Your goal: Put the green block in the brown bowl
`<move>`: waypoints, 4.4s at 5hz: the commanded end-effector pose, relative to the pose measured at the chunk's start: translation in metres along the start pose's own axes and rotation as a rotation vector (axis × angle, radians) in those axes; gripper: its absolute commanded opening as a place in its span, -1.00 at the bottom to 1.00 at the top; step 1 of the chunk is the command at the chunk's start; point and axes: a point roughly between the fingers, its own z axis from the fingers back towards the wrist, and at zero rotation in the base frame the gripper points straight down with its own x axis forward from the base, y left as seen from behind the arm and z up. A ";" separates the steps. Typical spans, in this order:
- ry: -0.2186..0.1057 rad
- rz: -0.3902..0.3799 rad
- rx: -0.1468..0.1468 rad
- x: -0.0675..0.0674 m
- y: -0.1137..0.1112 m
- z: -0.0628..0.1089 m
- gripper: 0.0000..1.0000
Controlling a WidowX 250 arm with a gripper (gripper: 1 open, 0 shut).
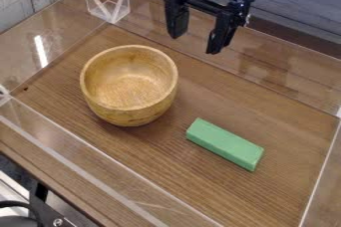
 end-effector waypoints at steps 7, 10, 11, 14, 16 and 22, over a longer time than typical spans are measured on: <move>-0.052 -0.814 0.104 -0.060 -0.051 -0.093 1.00; -0.103 -0.834 0.118 -0.052 -0.048 -0.096 1.00; -0.113 -0.838 0.118 -0.055 -0.044 -0.095 1.00; -0.133 -0.839 0.126 -0.047 -0.043 -0.102 1.00; -0.138 -0.773 0.125 -0.053 -0.053 -0.109 1.00; -0.160 -0.835 0.121 -0.048 -0.060 -0.114 1.00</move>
